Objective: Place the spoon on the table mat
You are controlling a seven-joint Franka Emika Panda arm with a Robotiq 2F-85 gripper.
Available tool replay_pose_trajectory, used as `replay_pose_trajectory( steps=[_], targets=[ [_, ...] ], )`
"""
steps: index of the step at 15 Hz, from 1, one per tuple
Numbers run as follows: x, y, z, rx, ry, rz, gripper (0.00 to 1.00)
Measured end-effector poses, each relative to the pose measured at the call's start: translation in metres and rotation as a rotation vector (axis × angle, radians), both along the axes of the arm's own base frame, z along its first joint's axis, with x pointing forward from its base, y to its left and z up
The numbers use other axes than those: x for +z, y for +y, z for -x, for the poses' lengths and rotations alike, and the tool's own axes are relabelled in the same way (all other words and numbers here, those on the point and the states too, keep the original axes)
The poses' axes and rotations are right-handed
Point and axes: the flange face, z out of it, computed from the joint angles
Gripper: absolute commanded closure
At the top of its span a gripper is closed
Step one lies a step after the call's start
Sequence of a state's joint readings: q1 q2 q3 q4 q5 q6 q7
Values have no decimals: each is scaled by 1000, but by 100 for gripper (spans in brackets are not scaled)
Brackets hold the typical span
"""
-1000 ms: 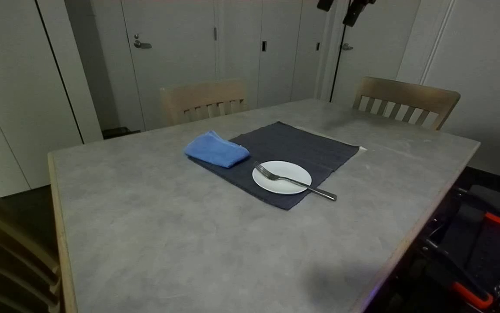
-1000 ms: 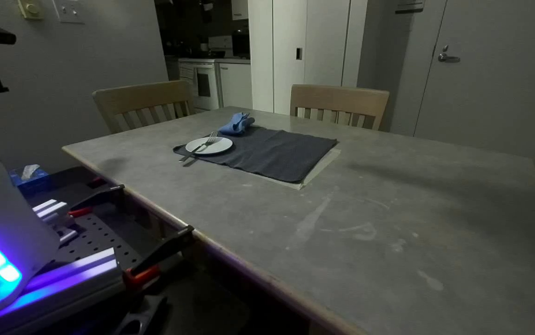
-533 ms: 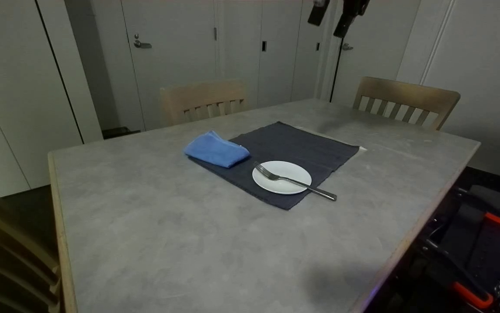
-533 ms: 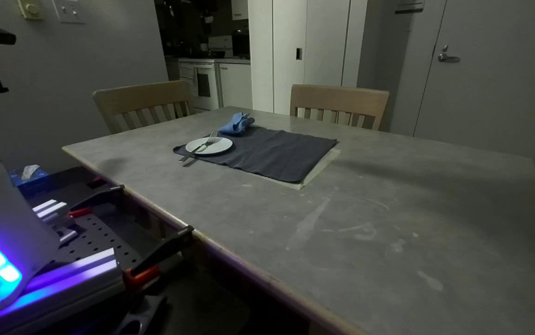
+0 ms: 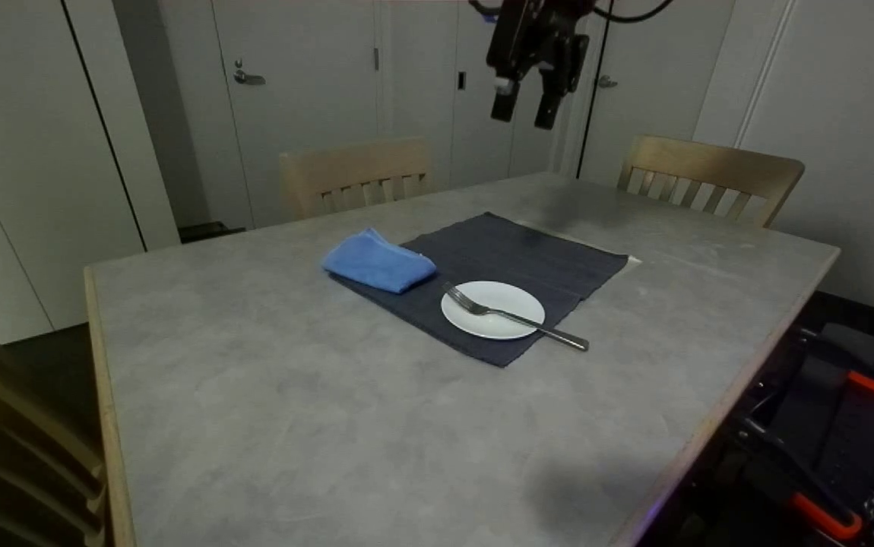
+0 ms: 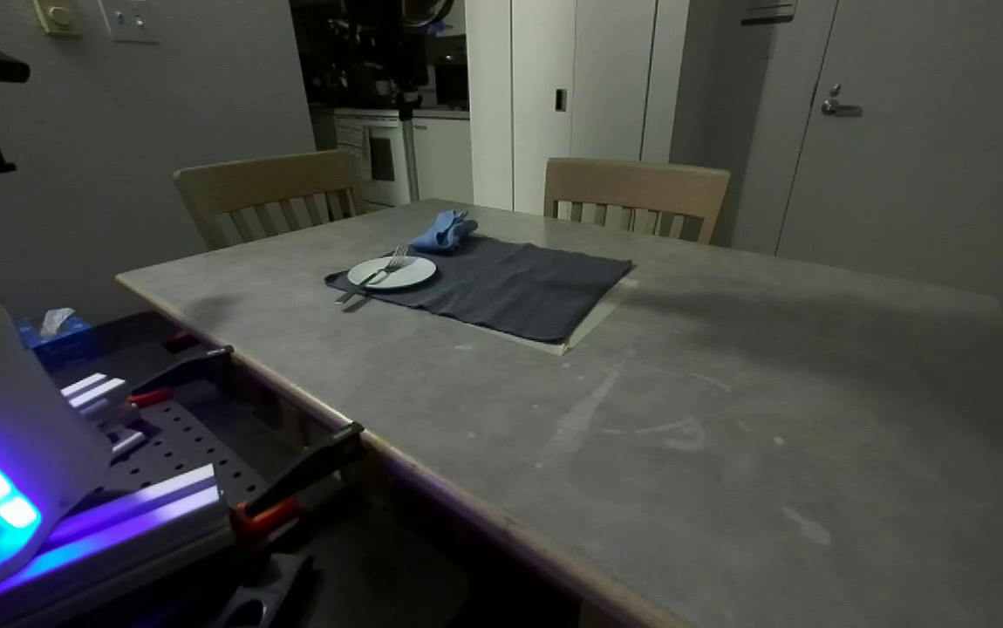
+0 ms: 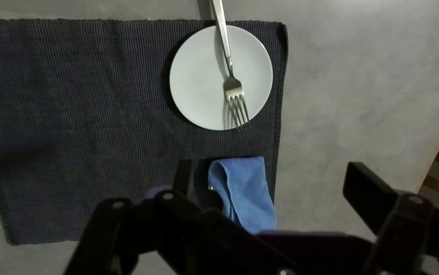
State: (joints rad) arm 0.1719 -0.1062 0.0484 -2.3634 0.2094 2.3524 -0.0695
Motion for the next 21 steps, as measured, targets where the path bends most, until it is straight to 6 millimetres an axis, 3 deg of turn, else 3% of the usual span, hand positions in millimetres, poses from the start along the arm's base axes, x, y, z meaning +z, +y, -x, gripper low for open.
replay_pose_trajectory(
  steps=[5,14,21],
  targets=[
    [-49,0,-16,42,85,-32,0],
    [-59,1,-22,66,82,-18,0],
    [-109,-13,-38,45,-28,36,0]
  ],
)
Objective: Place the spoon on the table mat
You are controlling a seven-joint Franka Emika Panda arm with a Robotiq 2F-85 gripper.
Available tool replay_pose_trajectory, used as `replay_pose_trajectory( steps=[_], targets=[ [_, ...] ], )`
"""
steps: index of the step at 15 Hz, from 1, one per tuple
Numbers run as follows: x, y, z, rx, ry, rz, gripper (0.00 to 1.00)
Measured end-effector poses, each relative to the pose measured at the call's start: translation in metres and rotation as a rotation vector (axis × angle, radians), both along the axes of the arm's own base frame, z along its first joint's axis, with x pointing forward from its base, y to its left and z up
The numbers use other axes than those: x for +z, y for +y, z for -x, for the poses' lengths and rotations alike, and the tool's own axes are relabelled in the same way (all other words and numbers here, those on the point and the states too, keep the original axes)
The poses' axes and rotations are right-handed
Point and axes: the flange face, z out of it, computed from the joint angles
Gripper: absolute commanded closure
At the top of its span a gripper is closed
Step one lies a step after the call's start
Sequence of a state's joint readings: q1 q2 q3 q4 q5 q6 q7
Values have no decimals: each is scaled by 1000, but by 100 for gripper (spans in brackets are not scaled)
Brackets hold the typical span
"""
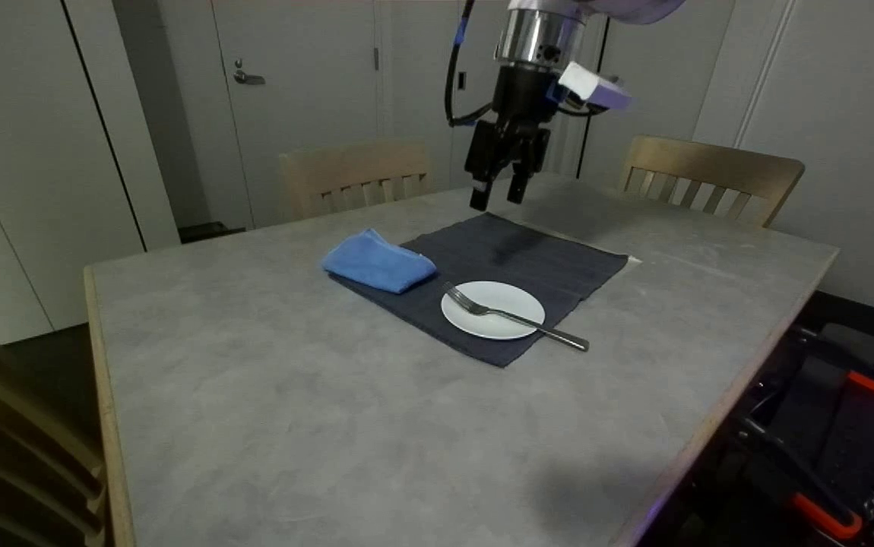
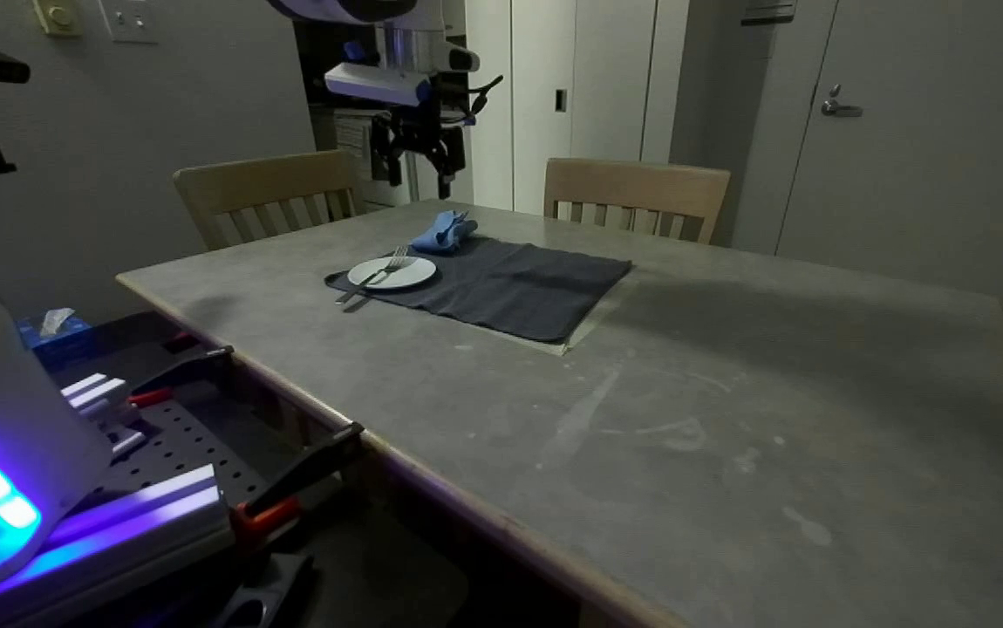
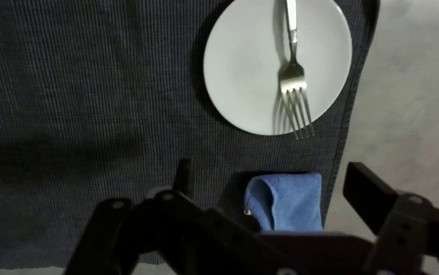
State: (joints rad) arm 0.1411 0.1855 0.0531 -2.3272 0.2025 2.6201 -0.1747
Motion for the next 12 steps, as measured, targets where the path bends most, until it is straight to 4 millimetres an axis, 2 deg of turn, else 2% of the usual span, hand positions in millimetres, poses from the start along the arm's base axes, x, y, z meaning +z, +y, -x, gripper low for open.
replay_pose_trajectory(
  steps=[6,12],
  targets=[
    [-30,-6,-6,-42,-39,47,0],
    [-52,-3,17,-75,31,46,0]
  ],
)
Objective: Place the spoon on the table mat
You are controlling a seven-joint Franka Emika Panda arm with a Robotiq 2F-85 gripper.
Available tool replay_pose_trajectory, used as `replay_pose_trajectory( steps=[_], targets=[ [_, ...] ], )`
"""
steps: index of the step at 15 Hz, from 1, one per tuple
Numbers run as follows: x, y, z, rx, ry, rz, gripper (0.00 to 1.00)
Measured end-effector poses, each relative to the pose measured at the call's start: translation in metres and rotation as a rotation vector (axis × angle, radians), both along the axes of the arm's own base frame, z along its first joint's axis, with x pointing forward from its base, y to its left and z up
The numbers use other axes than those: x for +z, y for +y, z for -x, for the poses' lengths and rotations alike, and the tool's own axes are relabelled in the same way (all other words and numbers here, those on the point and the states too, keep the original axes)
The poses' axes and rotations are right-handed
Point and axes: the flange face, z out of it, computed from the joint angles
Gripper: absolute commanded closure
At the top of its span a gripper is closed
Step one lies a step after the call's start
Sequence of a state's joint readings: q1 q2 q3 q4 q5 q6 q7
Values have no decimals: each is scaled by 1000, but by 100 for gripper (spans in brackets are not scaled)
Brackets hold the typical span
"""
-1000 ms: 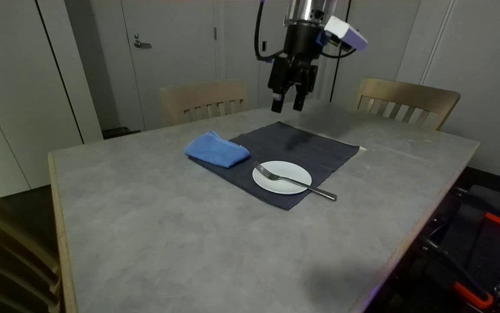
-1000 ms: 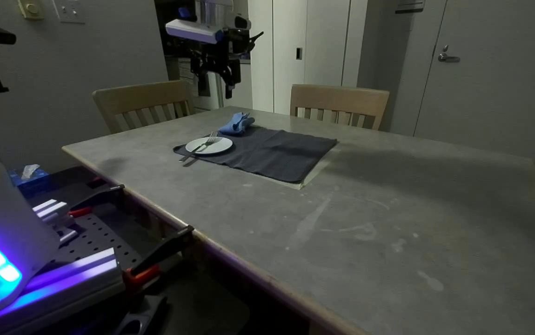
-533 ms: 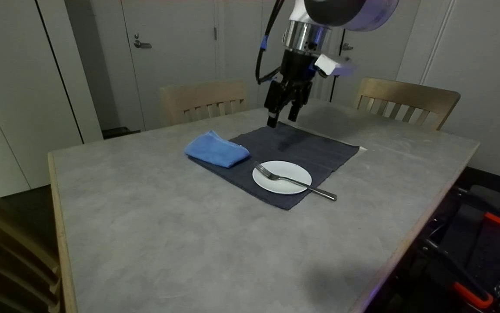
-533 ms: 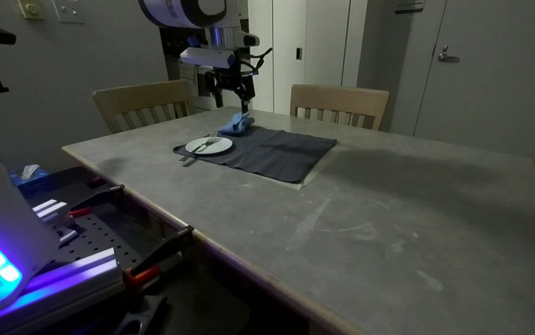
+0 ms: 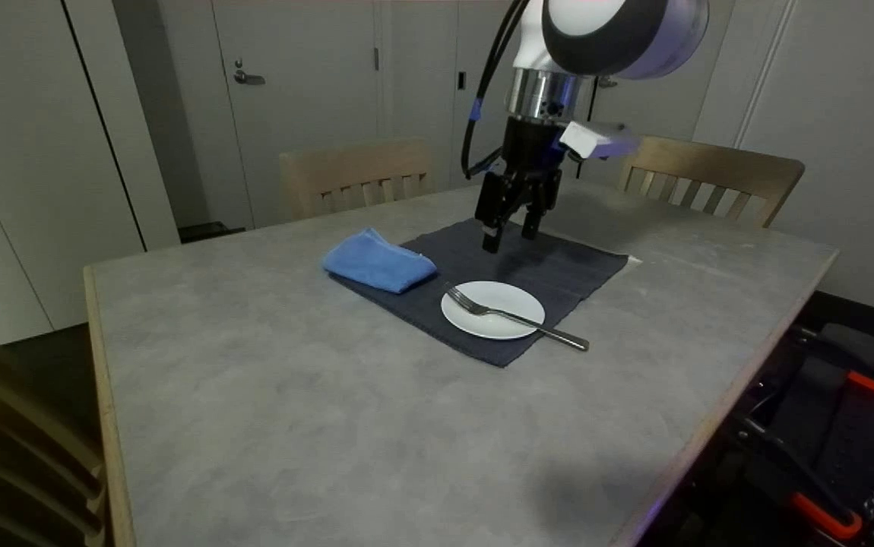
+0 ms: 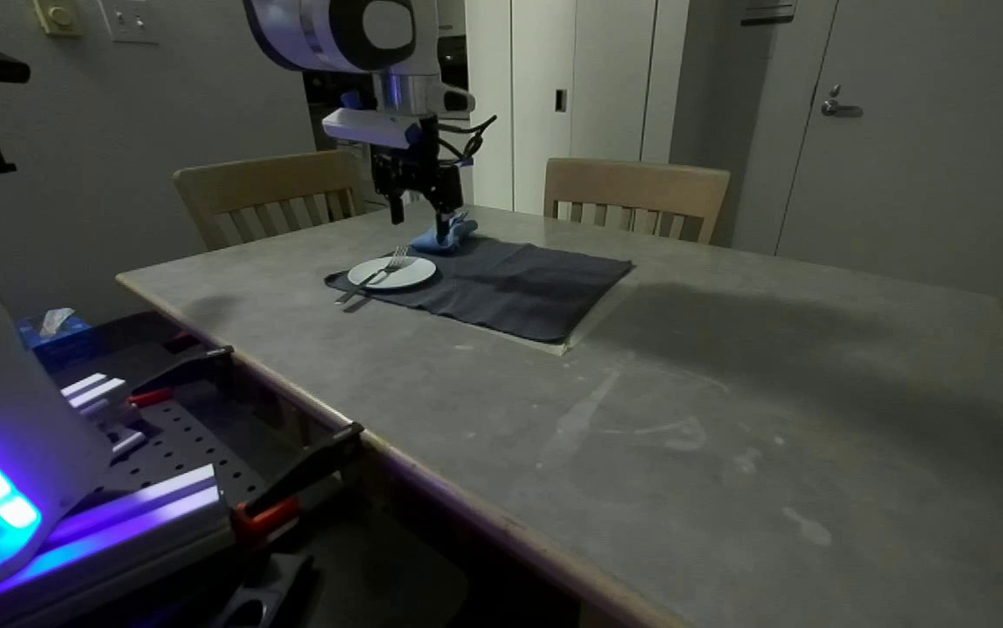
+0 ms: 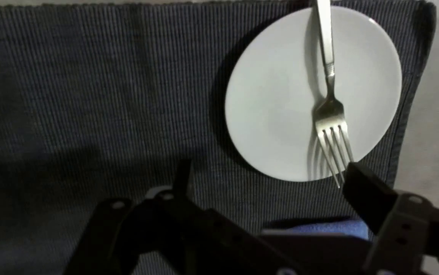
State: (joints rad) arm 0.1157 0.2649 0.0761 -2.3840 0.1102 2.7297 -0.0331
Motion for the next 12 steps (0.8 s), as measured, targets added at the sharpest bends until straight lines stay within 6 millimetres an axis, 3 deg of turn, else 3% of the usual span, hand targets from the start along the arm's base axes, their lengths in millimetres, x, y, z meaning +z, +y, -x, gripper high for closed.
replay_pose_trajectory(
  steps=[4,8,12],
  targets=[
    [-14,4,18,5,69,-53,0],
    [-15,2,18,0,72,-43,0],
    [-18,32,25,23,66,48,0]
  ],
)
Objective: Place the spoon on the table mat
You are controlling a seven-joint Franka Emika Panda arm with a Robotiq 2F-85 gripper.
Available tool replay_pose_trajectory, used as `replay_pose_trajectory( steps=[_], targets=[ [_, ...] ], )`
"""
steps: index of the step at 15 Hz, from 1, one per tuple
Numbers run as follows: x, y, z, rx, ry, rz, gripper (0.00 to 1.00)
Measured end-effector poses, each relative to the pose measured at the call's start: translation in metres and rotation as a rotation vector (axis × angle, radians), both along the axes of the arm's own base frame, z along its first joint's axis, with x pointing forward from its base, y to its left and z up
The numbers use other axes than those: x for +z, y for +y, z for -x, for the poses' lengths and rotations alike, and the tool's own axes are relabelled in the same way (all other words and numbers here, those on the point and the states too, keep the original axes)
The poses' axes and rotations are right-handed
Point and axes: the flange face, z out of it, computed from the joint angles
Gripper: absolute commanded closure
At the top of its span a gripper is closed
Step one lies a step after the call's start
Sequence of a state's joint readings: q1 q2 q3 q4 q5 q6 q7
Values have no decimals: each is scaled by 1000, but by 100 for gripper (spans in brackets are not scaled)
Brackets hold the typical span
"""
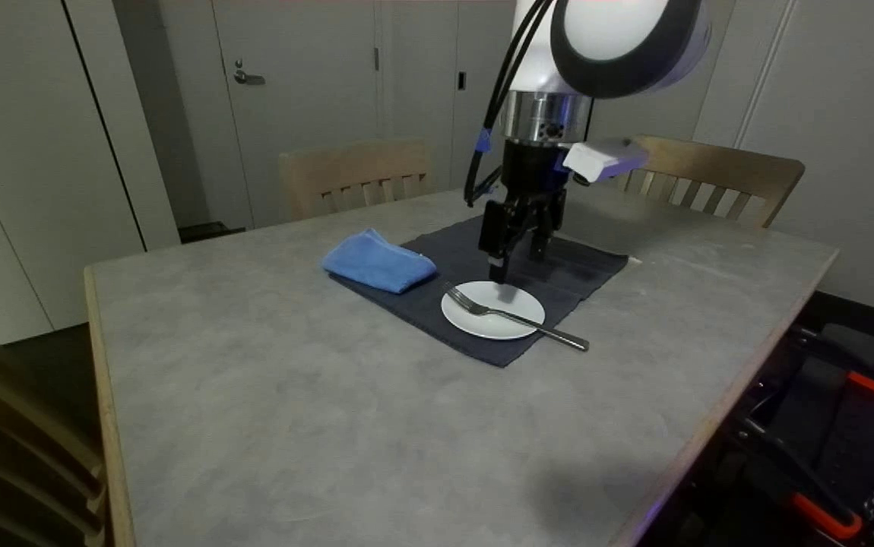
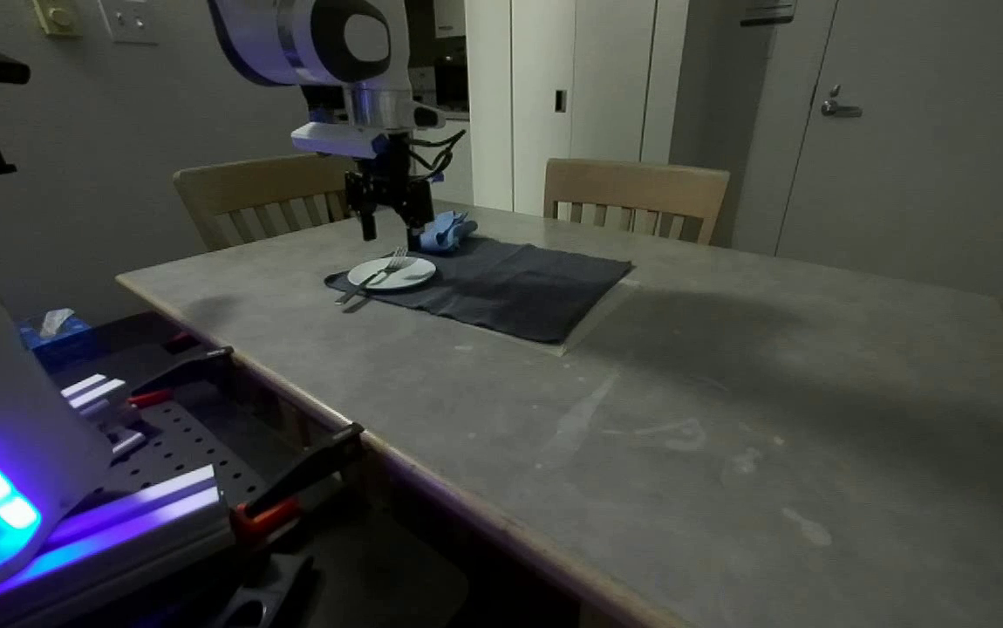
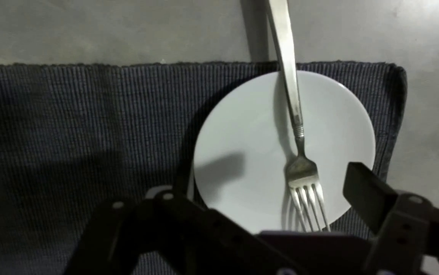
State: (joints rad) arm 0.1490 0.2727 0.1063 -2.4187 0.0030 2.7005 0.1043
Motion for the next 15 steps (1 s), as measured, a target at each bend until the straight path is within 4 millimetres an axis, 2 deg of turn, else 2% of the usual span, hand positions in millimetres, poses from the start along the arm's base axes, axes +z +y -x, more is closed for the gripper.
replay_pose_trajectory(
  steps=[2,4,9,15],
  targets=[
    [-3,18,6,20,-5,40,0],
    [-6,27,8,42,-17,65,0],
    [-15,29,5,86,-55,58,0],
    [-37,35,11,131,-46,42,0]
  ],
)
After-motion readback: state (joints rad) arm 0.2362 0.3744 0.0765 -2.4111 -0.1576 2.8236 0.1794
